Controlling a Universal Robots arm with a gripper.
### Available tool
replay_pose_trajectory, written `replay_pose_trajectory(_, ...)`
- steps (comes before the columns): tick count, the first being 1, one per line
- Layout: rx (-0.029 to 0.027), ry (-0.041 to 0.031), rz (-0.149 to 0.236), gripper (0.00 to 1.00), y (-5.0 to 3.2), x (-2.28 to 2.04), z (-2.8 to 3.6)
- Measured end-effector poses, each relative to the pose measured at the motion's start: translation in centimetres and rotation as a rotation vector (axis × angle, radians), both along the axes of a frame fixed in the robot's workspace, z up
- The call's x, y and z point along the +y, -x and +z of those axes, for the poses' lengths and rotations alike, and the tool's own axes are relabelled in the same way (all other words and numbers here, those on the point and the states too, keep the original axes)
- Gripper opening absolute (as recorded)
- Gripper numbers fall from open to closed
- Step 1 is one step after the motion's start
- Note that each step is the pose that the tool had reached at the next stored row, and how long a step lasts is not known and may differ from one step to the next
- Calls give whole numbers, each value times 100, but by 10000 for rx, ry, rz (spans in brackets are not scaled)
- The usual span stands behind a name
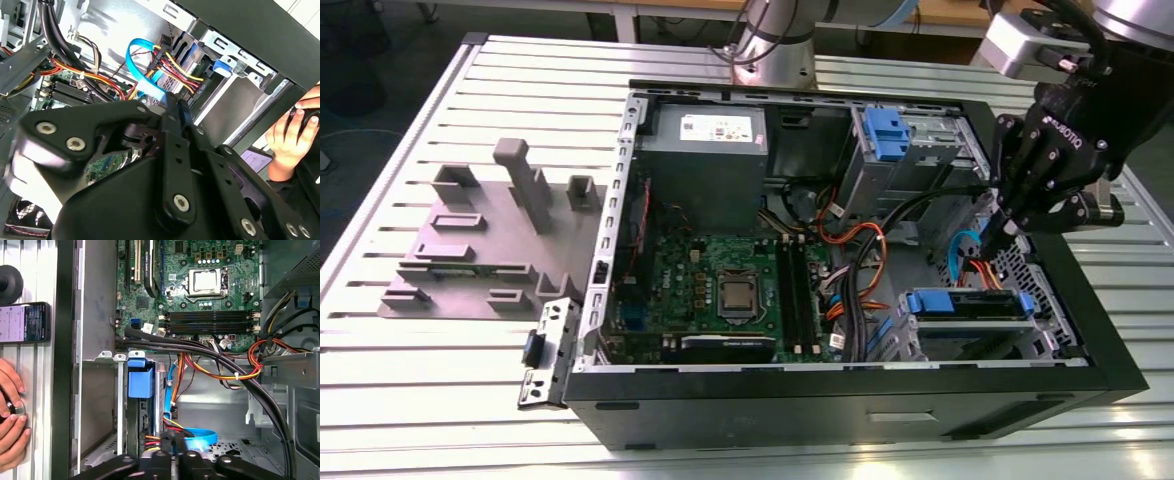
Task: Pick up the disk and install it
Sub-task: 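Insert the second disk wire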
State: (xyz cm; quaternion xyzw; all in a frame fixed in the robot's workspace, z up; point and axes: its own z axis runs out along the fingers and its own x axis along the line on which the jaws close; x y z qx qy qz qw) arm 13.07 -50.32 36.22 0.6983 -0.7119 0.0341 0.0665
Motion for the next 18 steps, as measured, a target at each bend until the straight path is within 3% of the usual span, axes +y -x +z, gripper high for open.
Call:
replay_pose_trajectory(1,0,6,0,11,0,0,1)
replay_pose_trajectory(18,0,-6,0,11,0,-11,0)
